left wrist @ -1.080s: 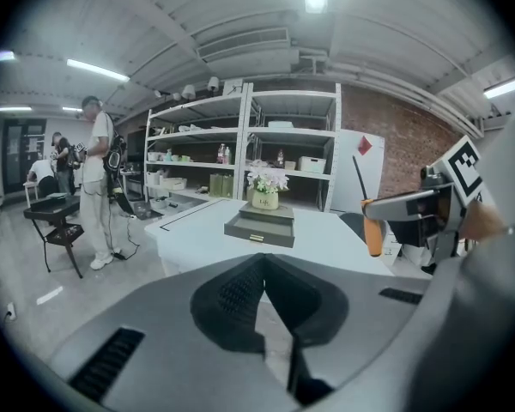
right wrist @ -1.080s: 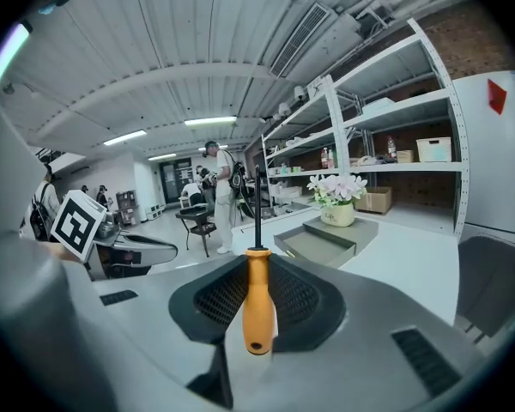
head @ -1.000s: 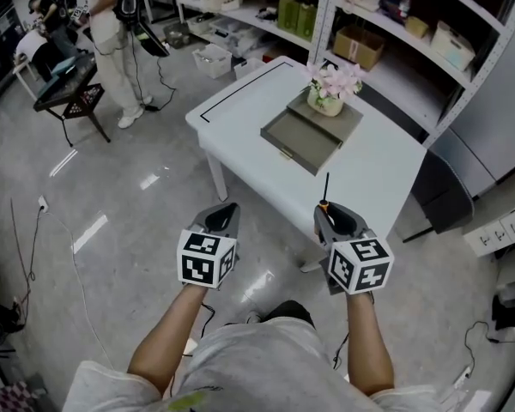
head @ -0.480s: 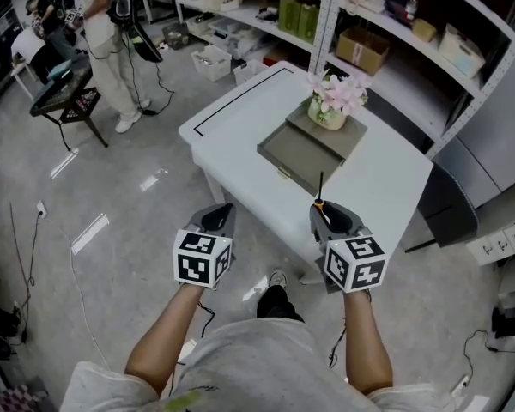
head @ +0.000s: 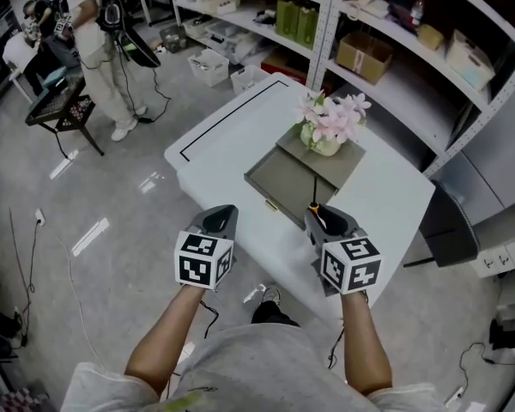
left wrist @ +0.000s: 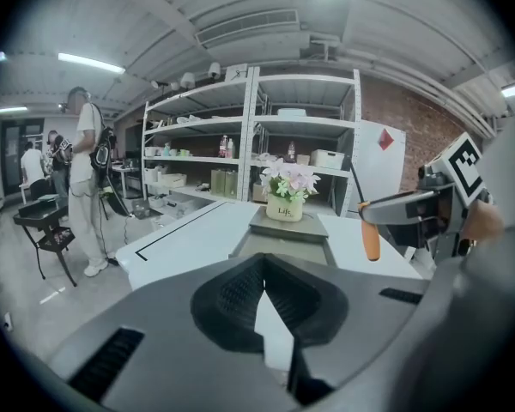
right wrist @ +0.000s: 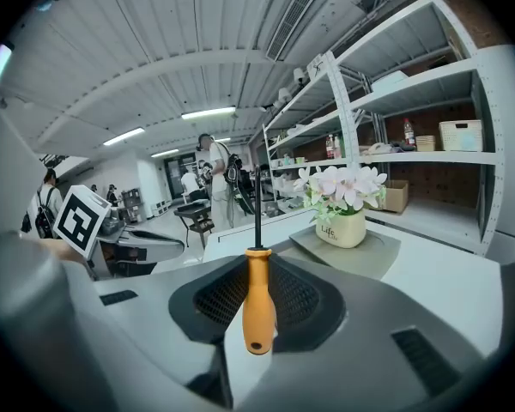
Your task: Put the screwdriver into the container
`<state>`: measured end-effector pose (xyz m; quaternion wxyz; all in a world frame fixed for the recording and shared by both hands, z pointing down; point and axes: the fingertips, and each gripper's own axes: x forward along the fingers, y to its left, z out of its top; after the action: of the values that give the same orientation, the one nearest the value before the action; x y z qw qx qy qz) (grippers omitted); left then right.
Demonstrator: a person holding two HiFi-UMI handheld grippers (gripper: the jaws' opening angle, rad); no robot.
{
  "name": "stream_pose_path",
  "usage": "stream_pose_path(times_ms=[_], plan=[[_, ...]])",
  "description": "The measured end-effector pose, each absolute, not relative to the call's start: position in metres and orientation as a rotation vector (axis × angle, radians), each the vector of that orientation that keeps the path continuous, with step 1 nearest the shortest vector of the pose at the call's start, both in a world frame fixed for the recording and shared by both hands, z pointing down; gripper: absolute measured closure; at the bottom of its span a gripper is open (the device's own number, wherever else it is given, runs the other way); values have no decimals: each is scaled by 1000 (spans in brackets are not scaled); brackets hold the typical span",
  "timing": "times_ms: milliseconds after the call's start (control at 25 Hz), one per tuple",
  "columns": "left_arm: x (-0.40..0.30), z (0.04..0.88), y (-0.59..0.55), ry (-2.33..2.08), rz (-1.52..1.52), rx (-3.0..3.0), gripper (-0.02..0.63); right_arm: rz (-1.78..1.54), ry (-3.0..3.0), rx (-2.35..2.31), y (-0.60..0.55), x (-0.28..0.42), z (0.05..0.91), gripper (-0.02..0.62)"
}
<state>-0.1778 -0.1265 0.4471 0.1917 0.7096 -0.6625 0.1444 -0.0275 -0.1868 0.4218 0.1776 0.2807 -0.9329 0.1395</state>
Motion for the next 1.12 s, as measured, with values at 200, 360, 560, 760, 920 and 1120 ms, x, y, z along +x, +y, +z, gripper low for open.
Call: stream_pose_path(times_ms=[200,360,560,760,920,1120], plan=[[-180,454,-161,-1859,414,1969,601,408,-2629,754,-216,-32,429,518],[-179,461,-184,-1858,436,1947,601,432,-2622,726,-237,-32,438,518],[-177,465,-207,-1857,460,1929,601,457,-2622,688,-254,-34,446,518],[-175,467,-220,-1845,501,1934,601,473,-2614,659,-261,-38,453,518],[-176,472,-233,-1818,513,1957,601,462,-2594,660,-267,-39,457,518],[-180,479,-257,-1758,528,2018,601,427,-2535,664,-275,-46,468,518]])
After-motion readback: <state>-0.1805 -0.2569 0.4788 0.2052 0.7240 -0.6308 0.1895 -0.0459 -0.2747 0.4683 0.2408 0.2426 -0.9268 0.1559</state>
